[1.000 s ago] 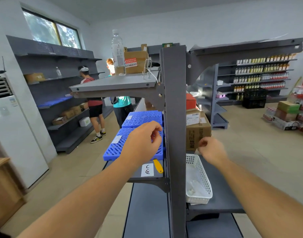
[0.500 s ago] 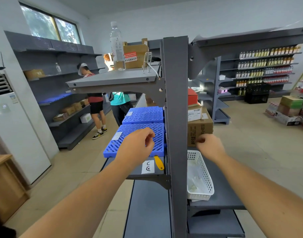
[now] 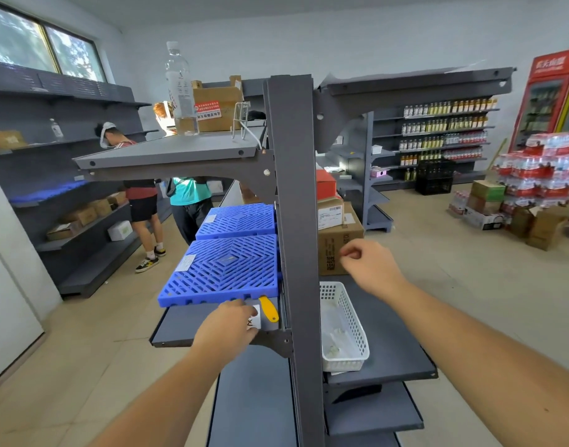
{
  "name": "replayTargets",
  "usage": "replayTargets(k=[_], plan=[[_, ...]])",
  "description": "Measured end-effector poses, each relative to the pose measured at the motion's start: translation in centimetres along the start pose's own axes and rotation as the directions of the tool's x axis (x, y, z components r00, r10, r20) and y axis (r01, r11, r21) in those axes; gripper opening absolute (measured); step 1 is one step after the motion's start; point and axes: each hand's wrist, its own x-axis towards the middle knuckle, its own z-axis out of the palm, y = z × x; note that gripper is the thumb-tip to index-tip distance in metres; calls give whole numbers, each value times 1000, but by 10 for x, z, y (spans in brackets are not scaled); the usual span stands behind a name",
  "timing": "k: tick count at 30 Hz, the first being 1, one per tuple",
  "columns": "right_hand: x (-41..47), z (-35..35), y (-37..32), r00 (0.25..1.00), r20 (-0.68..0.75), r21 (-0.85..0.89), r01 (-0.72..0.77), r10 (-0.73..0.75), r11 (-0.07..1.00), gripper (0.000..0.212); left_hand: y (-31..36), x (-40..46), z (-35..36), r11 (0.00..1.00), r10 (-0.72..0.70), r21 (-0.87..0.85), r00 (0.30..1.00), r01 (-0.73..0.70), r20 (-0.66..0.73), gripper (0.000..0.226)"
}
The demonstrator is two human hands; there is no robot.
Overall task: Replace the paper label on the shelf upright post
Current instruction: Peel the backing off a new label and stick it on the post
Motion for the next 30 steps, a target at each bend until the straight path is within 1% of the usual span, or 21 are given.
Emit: replayTargets(k=[4, 6, 10, 13, 15, 16, 18, 19, 20, 21, 23, 26, 28, 30], plan=[[-8, -11, -4, 1000, -8, 36, -15, 15, 999, 26, 0, 2, 15, 998, 5, 67, 998, -9, 68, 36], [-11, -15, -5, 999, -20, 60, -25, 26, 998, 28, 2, 1, 19, 998, -19, 64, 996, 13, 84, 34], [-15, -21, -6, 999, -37, 43, -24, 26, 999, 29, 9, 8, 18, 993, -77, 95, 992, 67, 100, 27], [-18, -24, -6, 999, -45, 56, -26, 28, 998, 30, 15, 11, 13, 987, -93, 142, 981, 69, 170, 27], [-20, -25, -7, 999, -31, 85, -36, 39, 996, 30, 18, 13, 12, 984, -99, 163, 979, 70, 178, 27], [-21, -26, -7, 999, -26, 91, -36, 38, 995, 29, 18, 15, 11, 983, -106, 165, 979, 76, 177, 26], [-22, -26, -8, 999, -20, 101, -35, 37, 994, 26, 21, 14, 8, 982, -141, 158, 966, 107, 218, 26], [-22, -26, -9, 999, -18, 114, -35, 38, 993, 24, 22, 12, 6, 982, -161, 135, 965, 135, 208, 24], [-22, -26, -10, 999, -18, 132, -37, 40, 991, 23, 22, 10, 5, 982, -177, 97, 972, 163, 152, 22], [-23, -26, -11, 999, -21, 154, -38, 42, 987, 21, 22, 8, 4, 984, -171, 55, 984, 168, 51, 19], [-24, -25, -15, 999, -21, 203, -41, 47, 978, 19, 22, -2, 2, 992, -126, 7, 980, 128, -151, 20], [-27, -23, -24, 999, -10, 270, -31, 35, 962, 15, 28, -13, -6, 990, -110, -118, 929, 72, -354, 23], [-30, -23, -32, 1000, -13, 317, -10, 15, 948, 12, 34, -17, -19, 984, -109, -176, 884, 31, -455, 17], [-34, -24, -42, 1000, -9, 359, 1, 2, 933, 13, 38, -23, -30, 977, -113, -213, 831, -7, -545, 5]])
